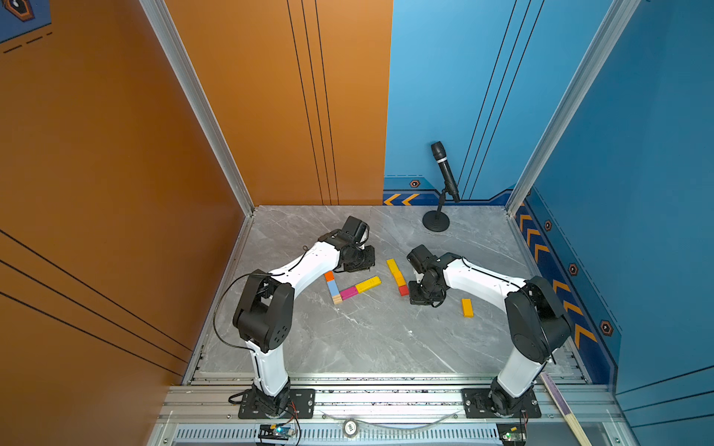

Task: Assemble the letter v with building blocks
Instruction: Assemble the building block at the center of the board.

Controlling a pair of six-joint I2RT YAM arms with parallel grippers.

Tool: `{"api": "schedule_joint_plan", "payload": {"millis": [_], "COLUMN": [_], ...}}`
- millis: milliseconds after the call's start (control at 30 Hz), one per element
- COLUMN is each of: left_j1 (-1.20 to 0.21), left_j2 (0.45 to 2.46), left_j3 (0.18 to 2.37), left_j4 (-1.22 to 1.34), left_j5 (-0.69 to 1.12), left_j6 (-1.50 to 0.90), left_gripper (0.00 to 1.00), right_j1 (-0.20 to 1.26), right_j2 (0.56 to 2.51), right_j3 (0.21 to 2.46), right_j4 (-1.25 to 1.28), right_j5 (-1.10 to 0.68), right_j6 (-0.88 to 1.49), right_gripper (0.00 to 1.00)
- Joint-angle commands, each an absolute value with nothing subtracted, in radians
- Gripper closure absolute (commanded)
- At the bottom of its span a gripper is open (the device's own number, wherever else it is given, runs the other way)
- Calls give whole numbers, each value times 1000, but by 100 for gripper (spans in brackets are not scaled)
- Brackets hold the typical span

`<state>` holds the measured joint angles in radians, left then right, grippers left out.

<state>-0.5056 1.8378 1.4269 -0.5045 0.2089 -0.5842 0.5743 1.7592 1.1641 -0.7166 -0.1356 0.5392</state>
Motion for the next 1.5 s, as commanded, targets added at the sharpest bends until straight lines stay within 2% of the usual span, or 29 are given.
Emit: {"api": "schedule_joint_plan", "payload": {"millis": [0, 1467], "left_j1": [-516, -515], "left_j2": [1833, 1830], "left_j3": [1445, 1439], "left_j4": [-509, -509], "left_j5": [212, 212], "left_j6": [-593, -593], "left_gripper": [98, 99], "right_j1": [580, 552], "right_j2": [1797, 1911], "right_j3": [1152, 1241], "right_j4": [-647, -561], "right_j5": [-190, -154], "right_j6": [581, 608], "right_gripper": [100, 100]}}
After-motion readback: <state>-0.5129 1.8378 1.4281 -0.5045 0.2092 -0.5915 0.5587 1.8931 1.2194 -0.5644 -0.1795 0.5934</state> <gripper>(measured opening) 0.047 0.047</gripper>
